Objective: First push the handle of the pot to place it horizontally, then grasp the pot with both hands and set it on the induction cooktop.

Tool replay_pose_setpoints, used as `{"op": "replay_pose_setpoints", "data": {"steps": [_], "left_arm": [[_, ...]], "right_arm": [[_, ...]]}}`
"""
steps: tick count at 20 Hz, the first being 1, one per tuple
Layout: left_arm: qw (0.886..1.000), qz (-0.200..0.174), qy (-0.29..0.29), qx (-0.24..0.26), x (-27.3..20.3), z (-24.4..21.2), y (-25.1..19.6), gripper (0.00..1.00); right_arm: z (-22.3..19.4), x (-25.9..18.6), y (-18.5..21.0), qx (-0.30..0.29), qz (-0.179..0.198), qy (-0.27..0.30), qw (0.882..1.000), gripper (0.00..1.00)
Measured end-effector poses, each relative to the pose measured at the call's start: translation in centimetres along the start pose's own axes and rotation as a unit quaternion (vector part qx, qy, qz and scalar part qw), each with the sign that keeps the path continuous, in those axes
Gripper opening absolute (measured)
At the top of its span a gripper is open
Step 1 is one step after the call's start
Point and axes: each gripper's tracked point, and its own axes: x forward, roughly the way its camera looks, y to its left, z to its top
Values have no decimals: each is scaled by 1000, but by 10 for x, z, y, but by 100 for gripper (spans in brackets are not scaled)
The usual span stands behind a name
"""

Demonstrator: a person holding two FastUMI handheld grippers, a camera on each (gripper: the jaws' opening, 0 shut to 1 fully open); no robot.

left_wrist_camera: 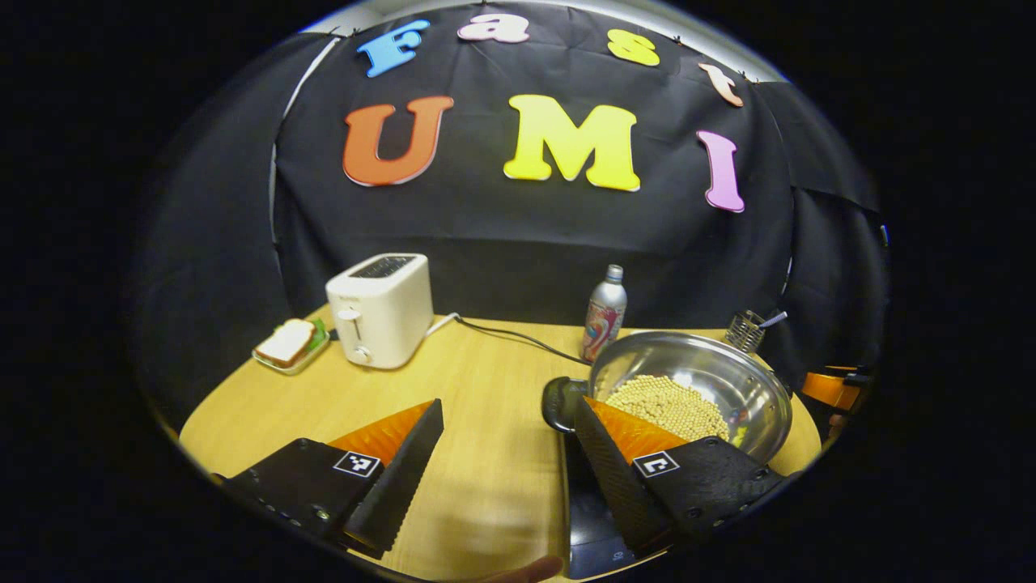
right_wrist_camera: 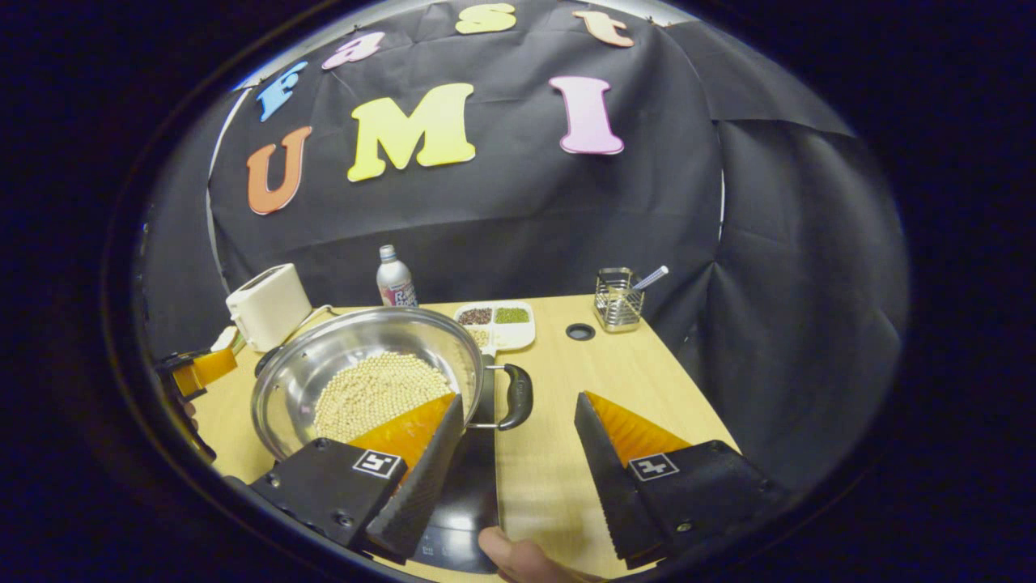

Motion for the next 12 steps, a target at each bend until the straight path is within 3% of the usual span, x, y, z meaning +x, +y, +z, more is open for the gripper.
{"op": "replay_pose_setpoints", "data": {"steps": [7,9,12], "left_arm": [[997,-5,-60,-37,-70,17,18,96],[996,-20,-80,-33,-92,21,13,95],[994,-15,-108,-12,-122,28,18,95]], "right_arm": [[6,-73,1,4,-7,-65,998,93],[6,-97,2,-1,-13,-89,996,93],[9,-134,3,-12,-27,-128,991,93]]}}
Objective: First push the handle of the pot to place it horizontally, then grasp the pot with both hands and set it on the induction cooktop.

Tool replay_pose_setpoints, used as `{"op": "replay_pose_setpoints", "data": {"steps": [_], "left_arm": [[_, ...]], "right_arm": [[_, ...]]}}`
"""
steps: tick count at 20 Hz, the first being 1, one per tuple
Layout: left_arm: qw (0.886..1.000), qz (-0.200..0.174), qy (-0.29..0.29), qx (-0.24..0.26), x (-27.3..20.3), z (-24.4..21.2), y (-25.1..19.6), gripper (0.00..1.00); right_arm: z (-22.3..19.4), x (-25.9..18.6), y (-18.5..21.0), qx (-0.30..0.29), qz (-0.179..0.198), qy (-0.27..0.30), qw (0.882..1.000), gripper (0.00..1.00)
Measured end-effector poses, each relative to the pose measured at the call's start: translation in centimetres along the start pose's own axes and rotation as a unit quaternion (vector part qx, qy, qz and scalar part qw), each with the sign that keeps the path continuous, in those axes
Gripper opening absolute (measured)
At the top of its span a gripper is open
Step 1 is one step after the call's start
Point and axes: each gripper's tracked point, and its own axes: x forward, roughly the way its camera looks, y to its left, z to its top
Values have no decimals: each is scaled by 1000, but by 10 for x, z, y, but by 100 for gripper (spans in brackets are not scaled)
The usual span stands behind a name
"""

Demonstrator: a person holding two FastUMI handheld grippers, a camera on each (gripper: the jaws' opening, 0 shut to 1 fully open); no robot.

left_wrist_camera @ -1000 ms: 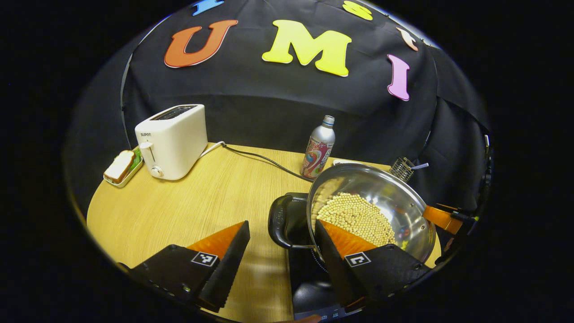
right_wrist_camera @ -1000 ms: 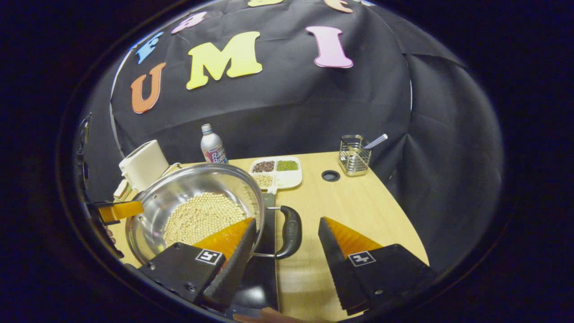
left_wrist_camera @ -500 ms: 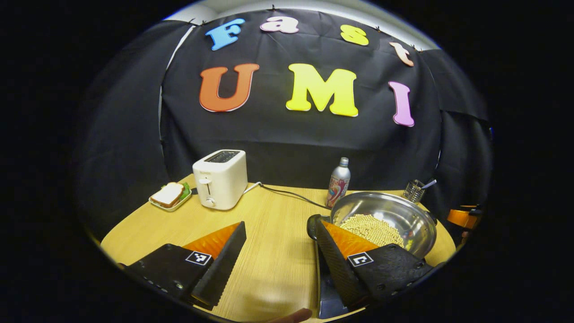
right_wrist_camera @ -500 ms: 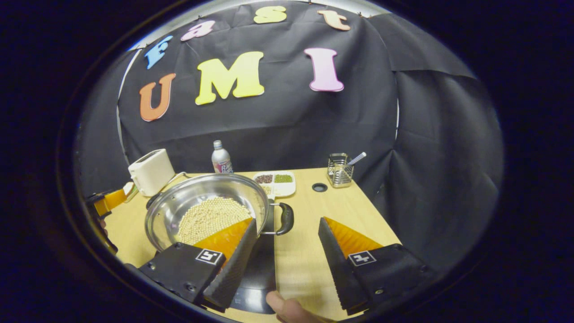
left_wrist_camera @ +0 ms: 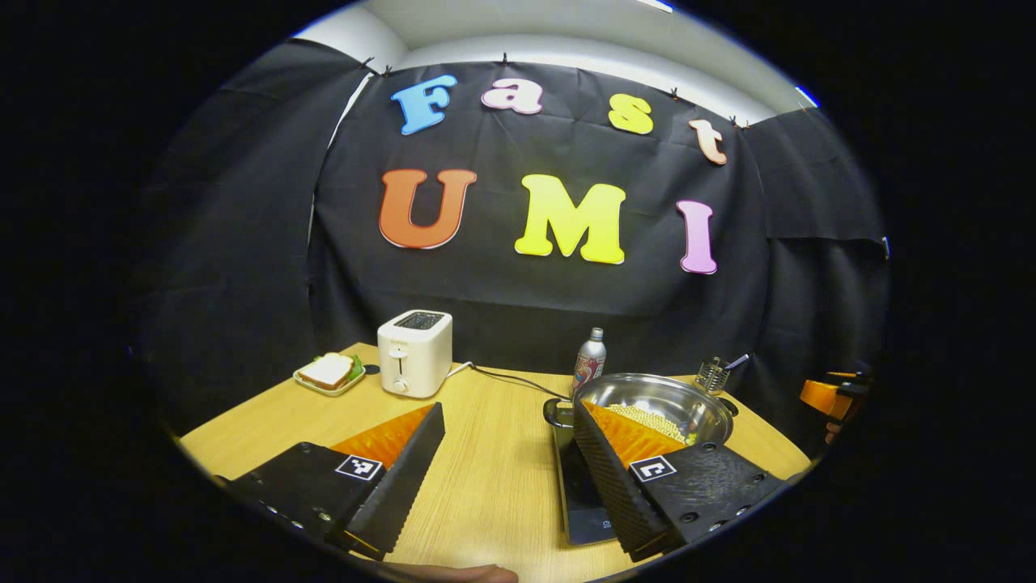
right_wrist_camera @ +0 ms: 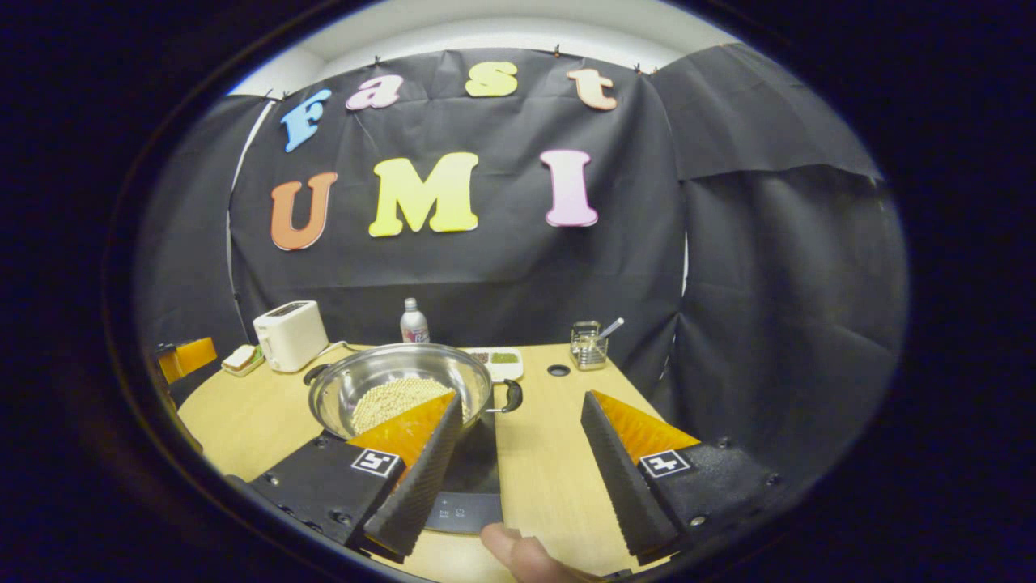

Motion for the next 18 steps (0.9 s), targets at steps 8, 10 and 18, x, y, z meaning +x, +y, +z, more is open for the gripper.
{"op": "replay_pose_setpoints", "data": {"steps": [8,10,18], "left_arm": [[998,15,-60,13,-74,53,3,95],[998,12,-66,16,-92,65,-1,95],[995,13,-97,20,-152,112,-19,95]], "right_arm": [[43,-87,1,-2,-10,-67,998,100],[61,-112,-4,-7,-20,-96,995,100],[112,-181,-19,13,-36,-162,986,100]]}}
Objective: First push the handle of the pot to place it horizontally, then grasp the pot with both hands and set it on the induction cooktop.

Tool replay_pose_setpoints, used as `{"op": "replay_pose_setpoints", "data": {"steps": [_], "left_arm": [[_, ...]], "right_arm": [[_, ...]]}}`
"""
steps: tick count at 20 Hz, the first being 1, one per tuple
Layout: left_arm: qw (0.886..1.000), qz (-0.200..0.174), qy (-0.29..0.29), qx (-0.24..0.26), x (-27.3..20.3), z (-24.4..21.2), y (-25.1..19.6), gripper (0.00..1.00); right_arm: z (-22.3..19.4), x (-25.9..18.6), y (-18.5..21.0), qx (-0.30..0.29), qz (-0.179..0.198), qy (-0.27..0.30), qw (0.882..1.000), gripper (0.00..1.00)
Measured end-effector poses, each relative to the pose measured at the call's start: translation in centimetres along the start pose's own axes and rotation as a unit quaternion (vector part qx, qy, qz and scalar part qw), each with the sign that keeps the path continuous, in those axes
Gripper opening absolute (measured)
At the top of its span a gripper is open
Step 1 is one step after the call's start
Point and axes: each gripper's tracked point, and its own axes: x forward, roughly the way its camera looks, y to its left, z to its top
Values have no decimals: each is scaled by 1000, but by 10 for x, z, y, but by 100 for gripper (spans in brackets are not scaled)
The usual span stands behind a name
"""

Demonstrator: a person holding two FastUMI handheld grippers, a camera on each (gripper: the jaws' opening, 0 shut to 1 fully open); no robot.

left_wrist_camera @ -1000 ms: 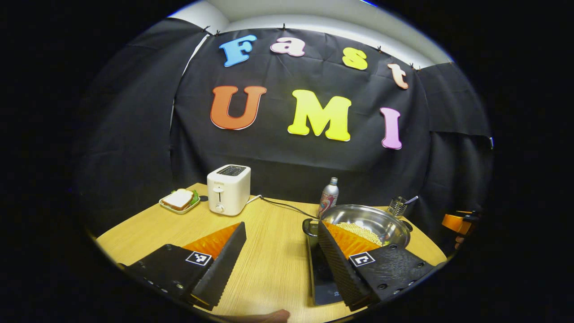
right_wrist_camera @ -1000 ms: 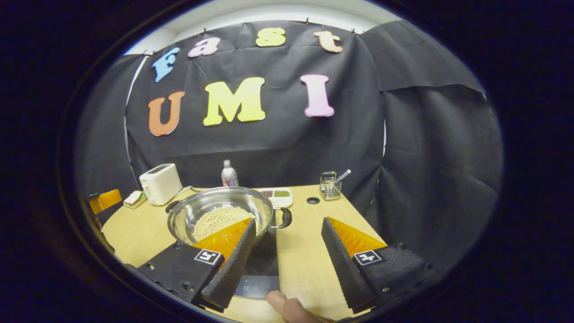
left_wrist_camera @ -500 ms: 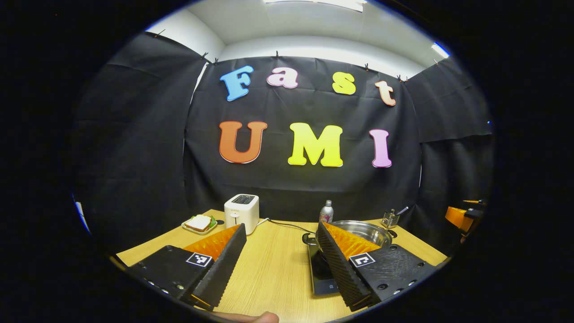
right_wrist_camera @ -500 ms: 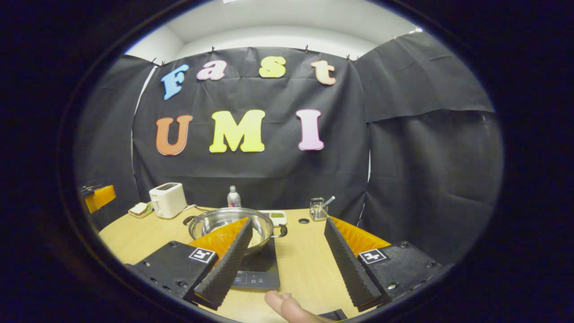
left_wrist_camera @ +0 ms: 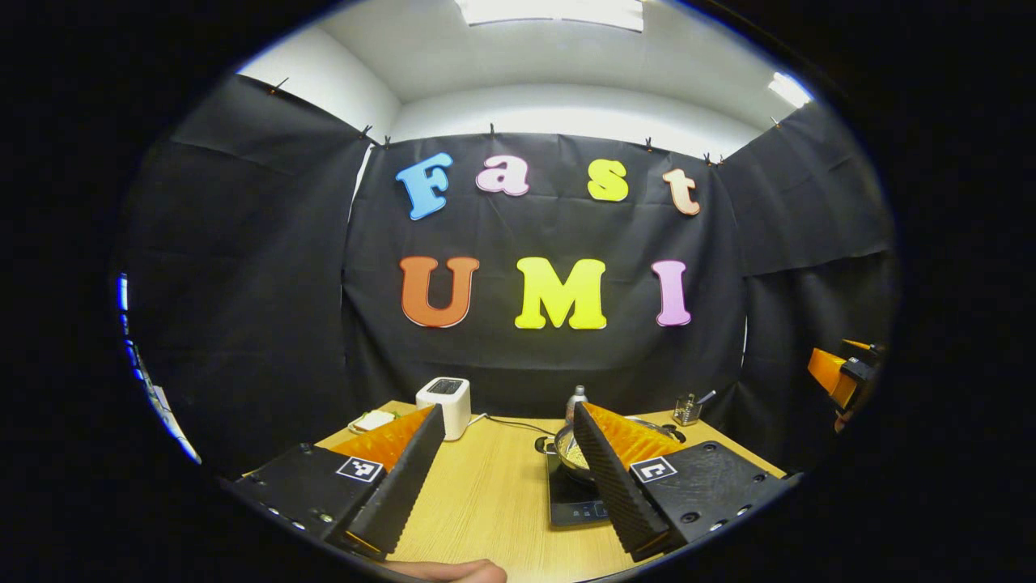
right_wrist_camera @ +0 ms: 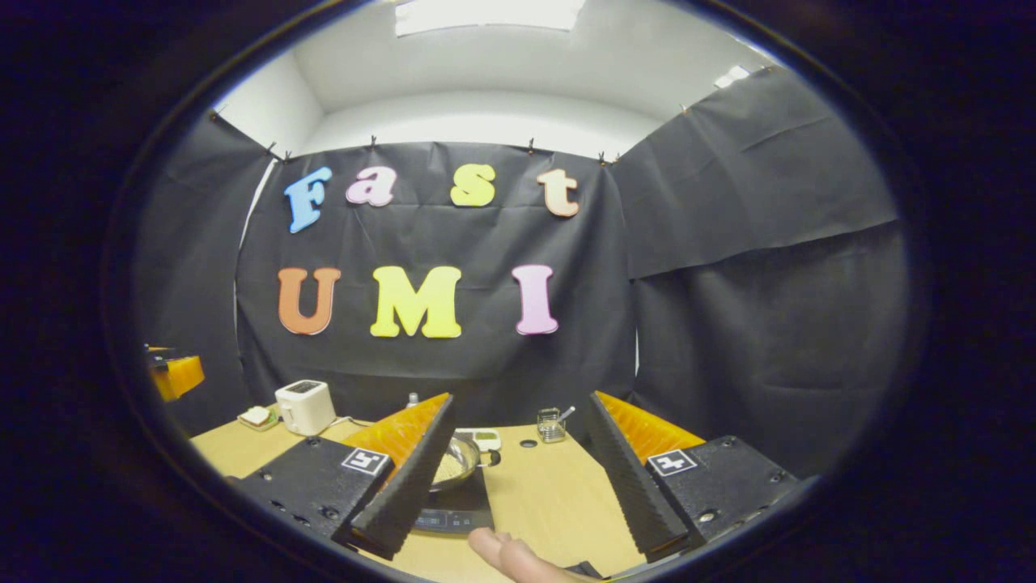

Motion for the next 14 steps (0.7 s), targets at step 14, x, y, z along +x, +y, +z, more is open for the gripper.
{"op": "replay_pose_setpoints", "data": {"steps": [14], "left_arm": [[1000,-23,-1,-16,-21,-10,-21,95]], "right_arm": [[18,-47,-12,6,16,-30,999,100]]}}
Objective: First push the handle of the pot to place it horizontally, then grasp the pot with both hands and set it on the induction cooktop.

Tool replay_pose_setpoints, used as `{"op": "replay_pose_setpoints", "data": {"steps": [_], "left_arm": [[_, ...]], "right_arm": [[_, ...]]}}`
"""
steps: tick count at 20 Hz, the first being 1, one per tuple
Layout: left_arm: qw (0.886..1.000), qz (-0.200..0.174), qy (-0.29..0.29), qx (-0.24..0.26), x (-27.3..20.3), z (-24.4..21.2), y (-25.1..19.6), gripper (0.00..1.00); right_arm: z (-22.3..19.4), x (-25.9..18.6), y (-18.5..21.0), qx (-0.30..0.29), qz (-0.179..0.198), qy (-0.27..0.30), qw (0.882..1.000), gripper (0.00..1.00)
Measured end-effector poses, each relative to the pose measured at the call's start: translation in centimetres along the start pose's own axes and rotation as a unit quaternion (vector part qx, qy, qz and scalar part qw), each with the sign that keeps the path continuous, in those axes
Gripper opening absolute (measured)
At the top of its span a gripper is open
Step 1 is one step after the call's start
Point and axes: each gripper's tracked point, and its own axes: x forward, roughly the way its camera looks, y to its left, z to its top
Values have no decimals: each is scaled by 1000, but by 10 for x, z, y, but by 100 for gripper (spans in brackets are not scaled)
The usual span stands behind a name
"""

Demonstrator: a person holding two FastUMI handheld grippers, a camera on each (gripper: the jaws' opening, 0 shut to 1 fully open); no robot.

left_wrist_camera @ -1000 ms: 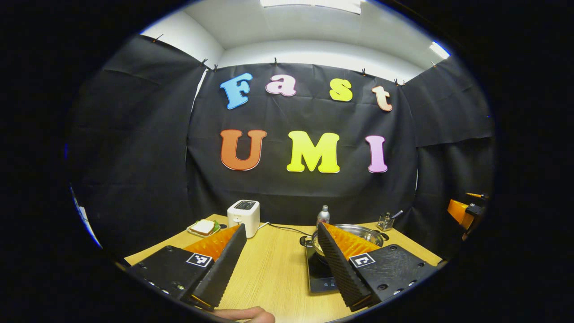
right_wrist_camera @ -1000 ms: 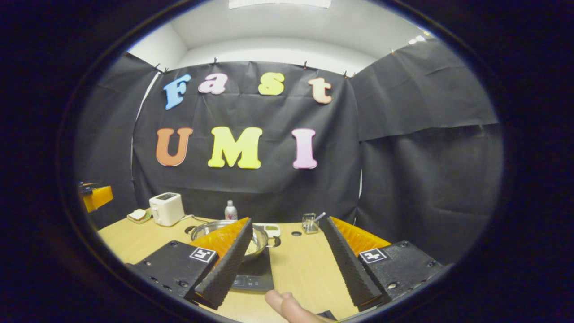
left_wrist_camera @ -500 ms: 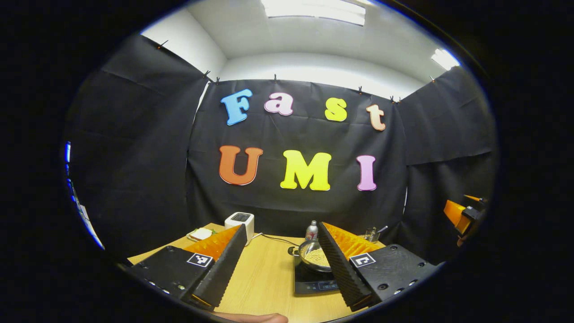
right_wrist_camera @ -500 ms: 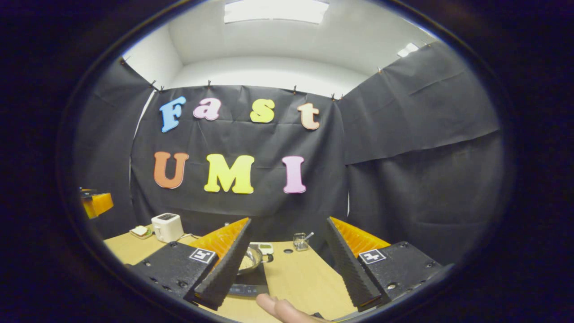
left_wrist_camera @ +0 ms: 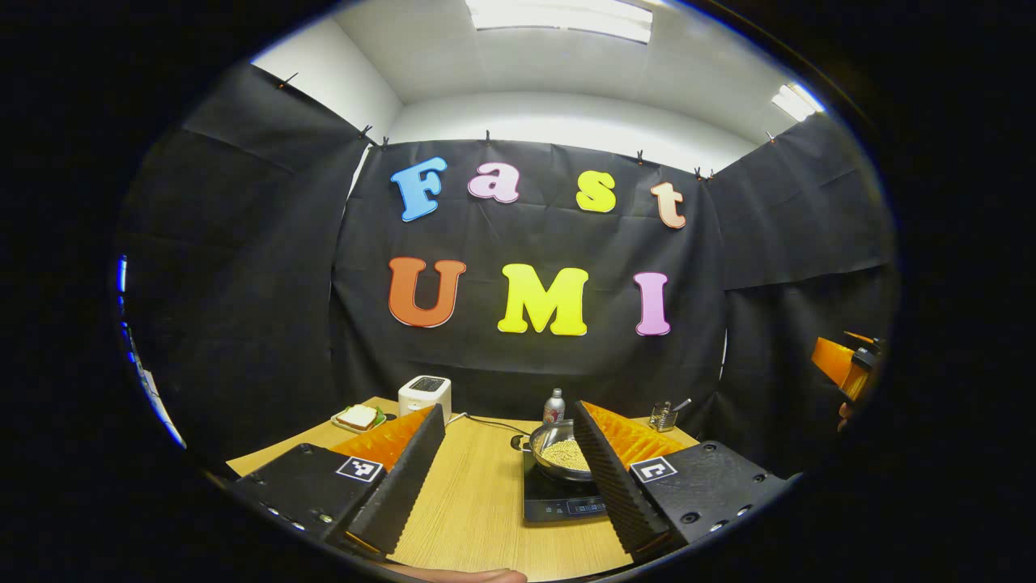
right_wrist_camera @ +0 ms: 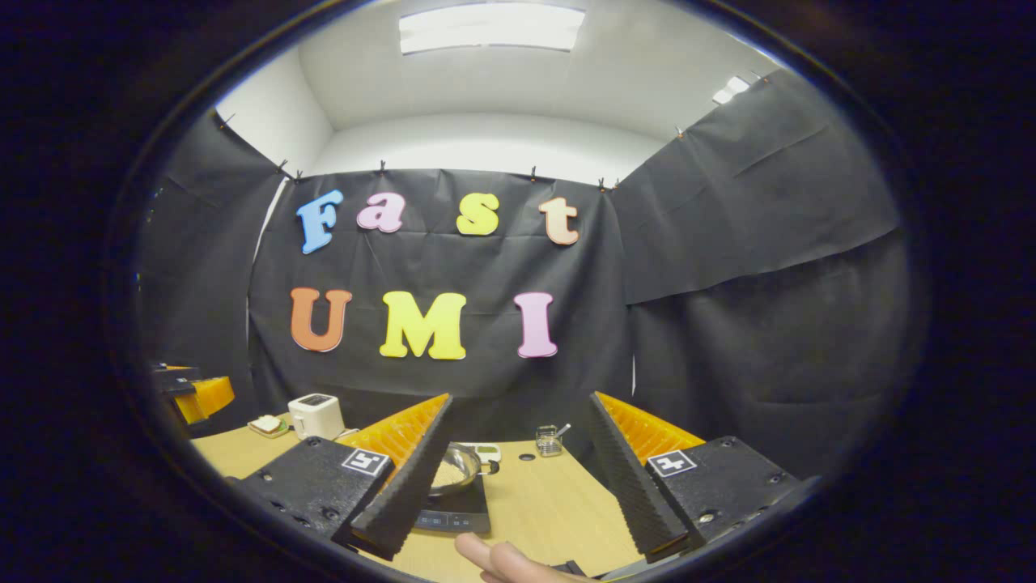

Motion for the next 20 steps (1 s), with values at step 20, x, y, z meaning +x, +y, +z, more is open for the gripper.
{"op": "replay_pose_setpoints", "data": {"steps": [20], "left_arm": [[1000,-7,1,25,1,-5,-5,95]], "right_arm": [[-23,8,-21,25,2,-6,1000,100]]}}
